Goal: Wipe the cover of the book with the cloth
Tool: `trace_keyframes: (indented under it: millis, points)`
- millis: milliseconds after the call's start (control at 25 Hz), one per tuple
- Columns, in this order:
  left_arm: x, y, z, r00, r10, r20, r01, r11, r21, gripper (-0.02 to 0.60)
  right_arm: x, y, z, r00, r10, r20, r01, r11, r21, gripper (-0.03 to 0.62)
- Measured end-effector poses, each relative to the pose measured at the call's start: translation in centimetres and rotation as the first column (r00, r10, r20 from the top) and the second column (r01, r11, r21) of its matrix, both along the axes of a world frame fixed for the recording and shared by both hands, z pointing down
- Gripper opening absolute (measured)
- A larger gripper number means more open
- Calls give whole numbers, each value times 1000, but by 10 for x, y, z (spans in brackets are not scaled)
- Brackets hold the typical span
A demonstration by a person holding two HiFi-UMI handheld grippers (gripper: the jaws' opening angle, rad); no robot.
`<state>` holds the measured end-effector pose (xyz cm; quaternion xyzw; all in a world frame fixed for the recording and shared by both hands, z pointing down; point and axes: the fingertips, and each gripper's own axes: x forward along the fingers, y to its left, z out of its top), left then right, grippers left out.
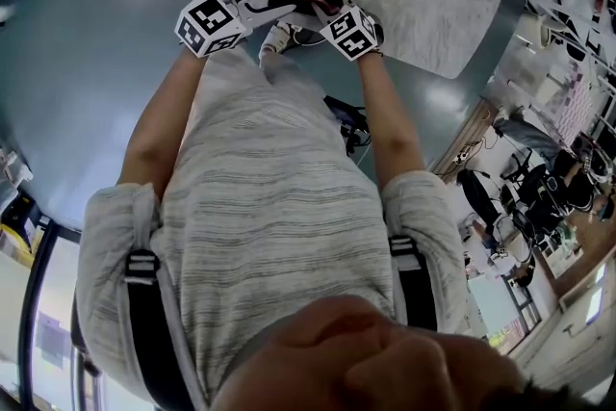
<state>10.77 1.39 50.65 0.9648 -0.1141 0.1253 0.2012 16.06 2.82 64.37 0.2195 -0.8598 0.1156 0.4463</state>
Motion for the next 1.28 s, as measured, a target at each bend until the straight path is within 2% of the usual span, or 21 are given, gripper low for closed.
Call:
trace_keyframes:
  millis: [440,560,680,840,1040,1160,1280]
  points:
    - [6,15,28,997,30,65,-29,1000,-8,230,-9,66,6,998,-21,59,27,995,-100,35]
    - [8,18,38,992,50,116,-52,999,16,229,-10,82,-1,996,-14,93,26,991,-131,35]
    - [9,24,53,979,80,190,-89,995,40,229,-5,86,-15,991,39,130,-22,991,-129,35]
    - [3,34,77,938,113,327,-139,989,56,229,9,75,-36,970,159,181,-144,985,-94,35]
    - [4,35,110,884,140,447,-192,979,74,230,24,40,-74,906,301,298,-298,953,-59,35]
    - [7,36,129,826,165,540,-240,968,72,238,33,22,-87,865,355,354,-363,931,-47,35]
    - [7,37,143,761,193,619,-293,954,63,241,34,11,-92,848,374,375,-389,920,-38,35]
